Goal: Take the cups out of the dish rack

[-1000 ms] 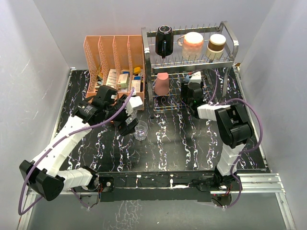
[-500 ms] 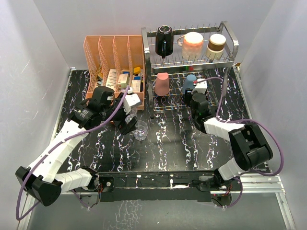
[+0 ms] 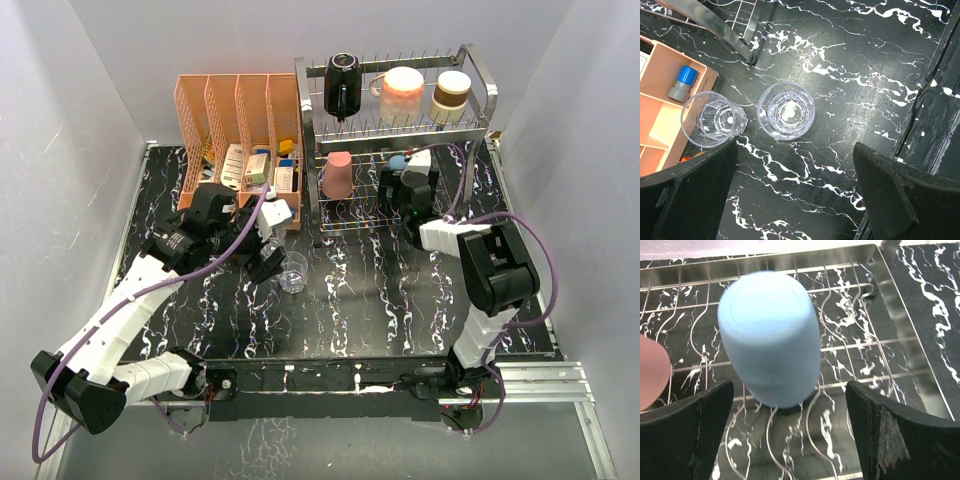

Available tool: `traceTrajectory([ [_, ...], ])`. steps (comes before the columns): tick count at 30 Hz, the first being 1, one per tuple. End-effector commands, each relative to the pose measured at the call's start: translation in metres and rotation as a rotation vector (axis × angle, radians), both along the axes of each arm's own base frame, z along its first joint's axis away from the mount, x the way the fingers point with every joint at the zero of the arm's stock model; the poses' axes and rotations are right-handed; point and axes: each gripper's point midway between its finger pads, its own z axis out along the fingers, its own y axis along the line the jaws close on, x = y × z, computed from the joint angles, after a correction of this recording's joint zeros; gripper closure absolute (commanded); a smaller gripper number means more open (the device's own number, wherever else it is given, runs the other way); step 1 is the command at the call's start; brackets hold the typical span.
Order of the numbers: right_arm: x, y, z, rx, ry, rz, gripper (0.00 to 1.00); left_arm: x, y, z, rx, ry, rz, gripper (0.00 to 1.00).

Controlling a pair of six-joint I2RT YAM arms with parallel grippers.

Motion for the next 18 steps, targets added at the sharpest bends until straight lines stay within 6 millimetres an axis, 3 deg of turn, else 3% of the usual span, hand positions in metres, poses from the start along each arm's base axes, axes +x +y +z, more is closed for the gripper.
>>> traceTrajectory([
  [1, 0.038, 0.011, 0.019, -0.005, -0.085, 0.028, 0.02, -0.007, -0.002, 0.004, -0.016, -0.019, -0.038, 0.03],
  [7, 0.068, 0.006, 0.010, -0.011, -0.083, -0.006, 0.02, -0.009, -0.005, -0.003, -0.017, 0.008, -0.052, 0.03],
  [14, 0.083, 0.008, 0.006, -0.024, -0.100, 0.002, 0.02, -0.008, -0.005, -0.003, -0.015, 0.004, -0.065, 0.03],
  [18, 0.087, 0.011, 0.008, -0.035, -0.109, 0.018, 0.12, -0.010, -0.005, -0.005, -0.015, 0.006, -0.068, 0.03],
])
